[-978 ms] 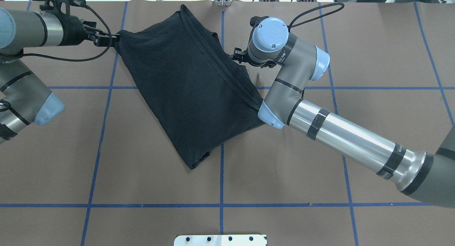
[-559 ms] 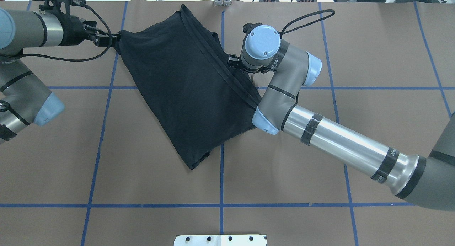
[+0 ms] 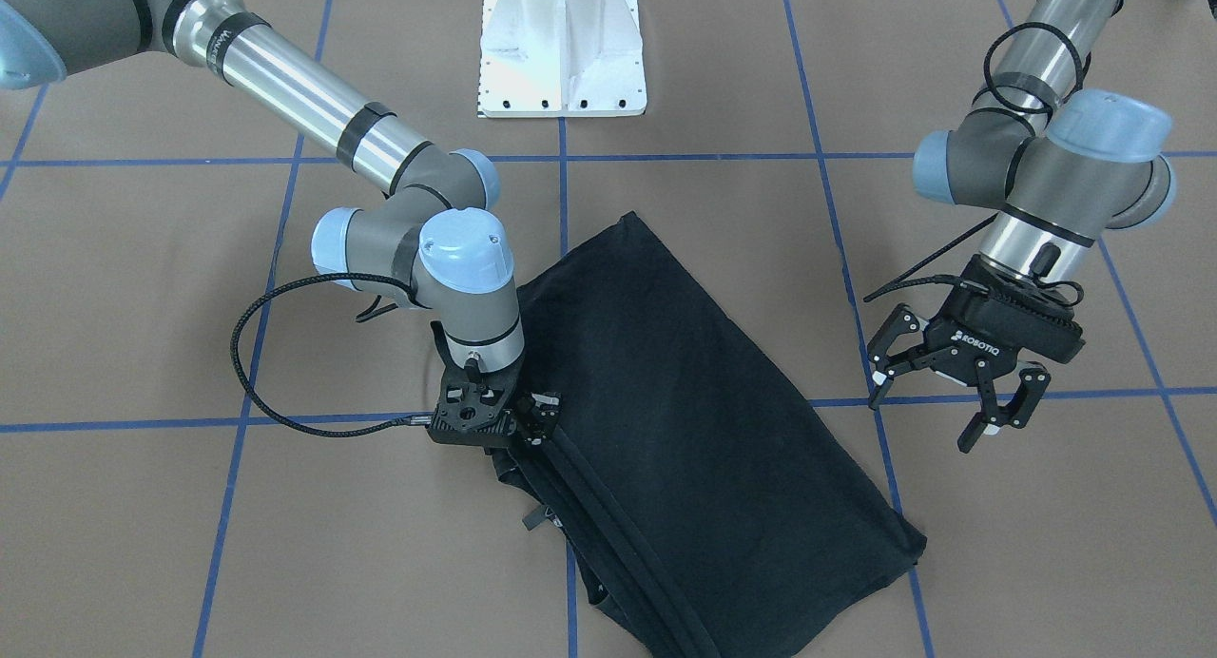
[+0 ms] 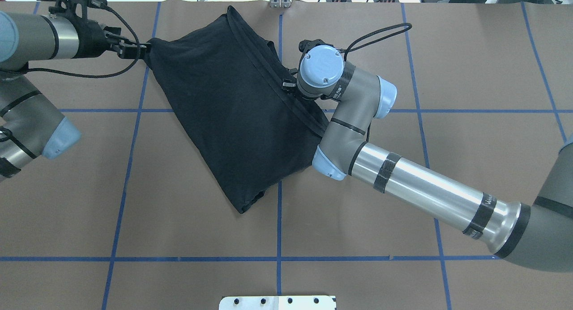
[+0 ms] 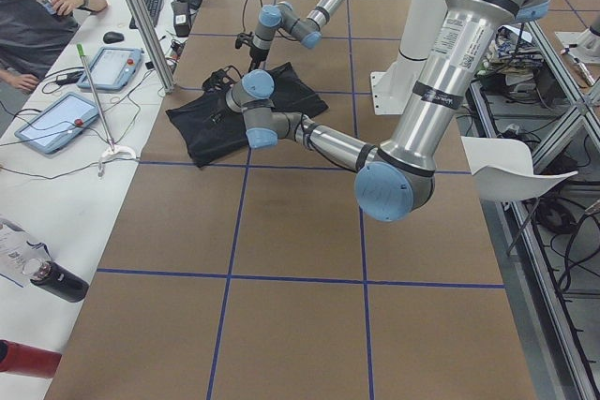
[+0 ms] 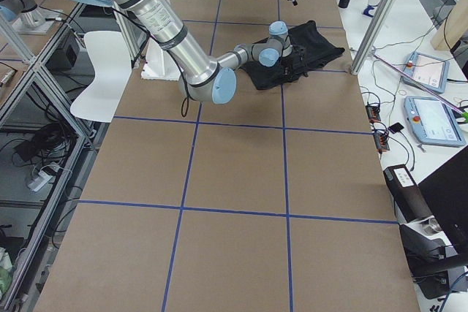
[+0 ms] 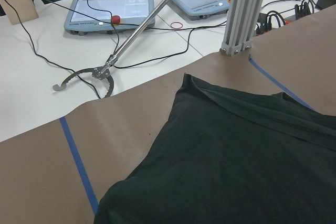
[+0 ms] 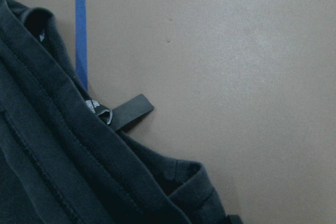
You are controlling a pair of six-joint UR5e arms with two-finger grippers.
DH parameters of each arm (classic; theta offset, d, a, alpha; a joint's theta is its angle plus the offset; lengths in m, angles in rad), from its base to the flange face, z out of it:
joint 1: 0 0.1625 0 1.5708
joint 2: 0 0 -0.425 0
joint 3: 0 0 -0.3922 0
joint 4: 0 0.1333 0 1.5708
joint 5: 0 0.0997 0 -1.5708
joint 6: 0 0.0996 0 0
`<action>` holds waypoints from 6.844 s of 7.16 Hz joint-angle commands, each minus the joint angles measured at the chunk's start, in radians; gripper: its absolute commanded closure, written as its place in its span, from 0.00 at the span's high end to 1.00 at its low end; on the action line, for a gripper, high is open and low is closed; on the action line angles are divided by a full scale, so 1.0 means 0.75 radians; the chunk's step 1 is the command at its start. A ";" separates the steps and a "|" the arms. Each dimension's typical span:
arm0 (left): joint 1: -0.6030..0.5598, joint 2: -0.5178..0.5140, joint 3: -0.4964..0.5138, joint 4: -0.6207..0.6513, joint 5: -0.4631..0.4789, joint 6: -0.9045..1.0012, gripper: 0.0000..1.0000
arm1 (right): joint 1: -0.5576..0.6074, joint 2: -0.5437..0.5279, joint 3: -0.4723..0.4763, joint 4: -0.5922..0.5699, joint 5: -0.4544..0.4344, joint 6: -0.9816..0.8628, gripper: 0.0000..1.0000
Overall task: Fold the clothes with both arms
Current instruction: 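Pull the shirt edge toward the robot with the right gripper while the left gripper releases, then slide the right gripper along the shirt's long edge toward the robot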
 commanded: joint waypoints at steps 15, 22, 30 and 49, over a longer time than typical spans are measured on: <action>0.010 0.000 0.067 0.031 -0.125 -0.060 1.00 | -0.419 -0.460 1.022 -0.677 -0.426 0.085 0.00; 0.031 0.000 0.082 0.033 -0.127 -0.083 1.00 | -0.301 -0.477 1.077 -0.694 -0.272 0.036 1.00; 0.055 0.002 0.090 0.031 -0.129 -0.136 1.00 | -0.562 -0.550 1.174 -0.847 -0.199 -0.250 0.69; 0.057 0.020 0.090 0.029 -0.129 -0.136 1.00 | -0.766 -0.743 1.288 -0.829 -0.313 0.291 0.00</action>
